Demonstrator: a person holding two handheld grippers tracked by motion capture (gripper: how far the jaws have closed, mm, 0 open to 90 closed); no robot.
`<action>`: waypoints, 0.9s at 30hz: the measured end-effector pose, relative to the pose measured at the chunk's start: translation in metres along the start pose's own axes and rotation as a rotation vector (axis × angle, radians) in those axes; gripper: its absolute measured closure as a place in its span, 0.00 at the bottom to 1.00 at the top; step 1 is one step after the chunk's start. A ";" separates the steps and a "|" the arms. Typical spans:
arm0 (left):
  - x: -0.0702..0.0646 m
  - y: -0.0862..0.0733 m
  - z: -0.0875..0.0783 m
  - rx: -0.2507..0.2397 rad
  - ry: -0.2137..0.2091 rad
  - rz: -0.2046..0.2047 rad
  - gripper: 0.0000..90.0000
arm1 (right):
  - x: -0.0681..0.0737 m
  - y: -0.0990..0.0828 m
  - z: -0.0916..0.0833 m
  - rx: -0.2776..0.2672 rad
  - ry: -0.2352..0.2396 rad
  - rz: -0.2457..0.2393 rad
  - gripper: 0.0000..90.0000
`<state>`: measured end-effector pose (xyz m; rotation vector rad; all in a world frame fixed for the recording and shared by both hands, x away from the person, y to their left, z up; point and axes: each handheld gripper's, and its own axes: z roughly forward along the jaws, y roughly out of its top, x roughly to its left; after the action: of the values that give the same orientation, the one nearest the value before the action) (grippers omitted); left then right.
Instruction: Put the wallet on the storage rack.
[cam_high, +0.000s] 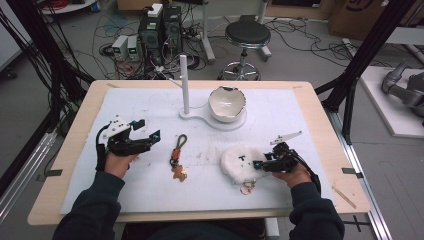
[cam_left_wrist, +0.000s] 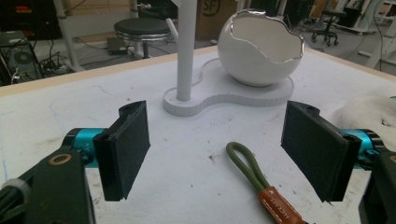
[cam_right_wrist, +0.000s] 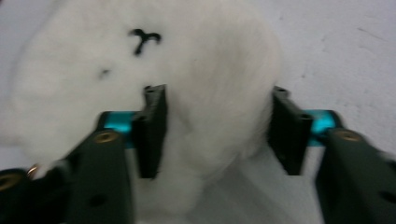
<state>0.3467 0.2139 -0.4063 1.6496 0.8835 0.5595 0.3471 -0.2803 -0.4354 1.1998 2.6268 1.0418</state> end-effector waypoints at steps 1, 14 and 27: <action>-0.002 -0.001 0.002 0.006 -0.010 -0.001 0.27 | 0.002 0.001 0.000 0.000 -0.006 -0.014 0.73; -0.036 -0.002 0.024 0.053 -0.231 0.004 0.33 | 0.039 0.026 -0.013 -0.286 -0.006 -0.227 0.87; -0.075 -0.010 0.052 0.144 -0.408 0.031 0.36 | 0.070 0.048 -0.004 -0.379 0.102 -0.337 0.86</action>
<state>0.3381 0.1242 -0.4229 1.8251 0.6080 0.1686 0.3286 -0.2119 -0.3893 0.6172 2.4237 1.4652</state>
